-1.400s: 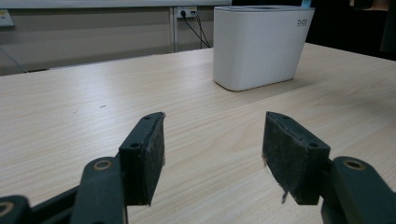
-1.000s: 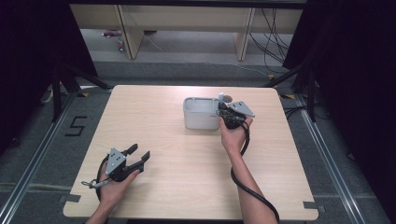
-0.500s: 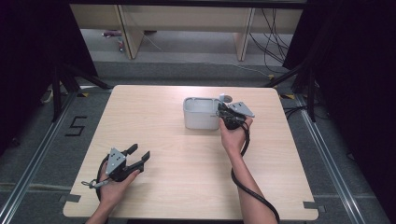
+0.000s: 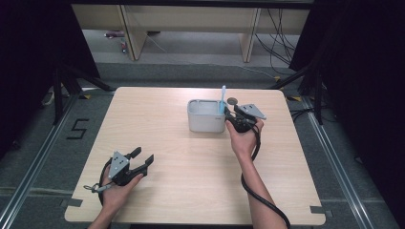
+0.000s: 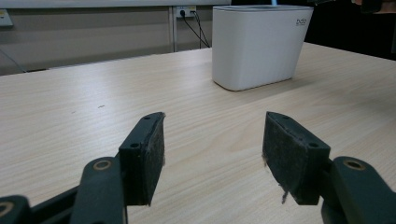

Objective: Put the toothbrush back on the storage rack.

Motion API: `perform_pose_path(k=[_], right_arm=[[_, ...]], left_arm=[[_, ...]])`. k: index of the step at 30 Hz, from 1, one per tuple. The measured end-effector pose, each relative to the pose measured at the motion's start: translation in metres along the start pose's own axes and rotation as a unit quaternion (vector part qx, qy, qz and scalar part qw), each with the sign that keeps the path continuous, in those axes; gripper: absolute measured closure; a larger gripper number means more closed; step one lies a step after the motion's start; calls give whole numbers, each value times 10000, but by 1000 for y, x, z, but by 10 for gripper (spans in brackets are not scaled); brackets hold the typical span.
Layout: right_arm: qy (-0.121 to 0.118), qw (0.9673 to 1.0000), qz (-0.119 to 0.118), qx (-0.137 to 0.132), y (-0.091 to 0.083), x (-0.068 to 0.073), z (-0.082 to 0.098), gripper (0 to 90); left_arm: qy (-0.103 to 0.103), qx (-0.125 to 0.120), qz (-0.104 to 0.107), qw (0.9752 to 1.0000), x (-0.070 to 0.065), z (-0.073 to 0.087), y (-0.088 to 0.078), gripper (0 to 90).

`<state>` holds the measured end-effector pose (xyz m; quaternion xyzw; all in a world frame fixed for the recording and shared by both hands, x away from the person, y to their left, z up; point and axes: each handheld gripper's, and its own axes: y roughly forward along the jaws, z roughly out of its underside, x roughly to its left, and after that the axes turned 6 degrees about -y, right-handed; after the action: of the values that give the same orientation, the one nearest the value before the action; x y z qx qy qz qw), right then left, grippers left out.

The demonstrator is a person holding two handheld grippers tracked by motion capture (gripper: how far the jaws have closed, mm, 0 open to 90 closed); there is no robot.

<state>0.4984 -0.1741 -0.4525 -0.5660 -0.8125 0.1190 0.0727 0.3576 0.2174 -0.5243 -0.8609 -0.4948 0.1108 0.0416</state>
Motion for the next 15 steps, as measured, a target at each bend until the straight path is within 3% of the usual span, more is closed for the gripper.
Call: perform_pose_path(k=[4, 8, 11, 15], right_arm=[[71, 9999, -111, 64, -6, 0, 2, 559], [-133, 9997, -141, 155, -12, -1, 7, 556], [-29, 9997, -124, 207, -18, 1, 11, 554], [-80, 9995, -225, 219, -26, 0, 17, 550]], left_arm=[[23, 18, -1, 10000, 0, 0, 0, 385], [36, 21, -3, 10000, 0, 0, 0, 386], [50, 97, -43, 9999, -1, -1, -1, 386], [48, 99, -41, 9999, -1, -1, -1, 386]])
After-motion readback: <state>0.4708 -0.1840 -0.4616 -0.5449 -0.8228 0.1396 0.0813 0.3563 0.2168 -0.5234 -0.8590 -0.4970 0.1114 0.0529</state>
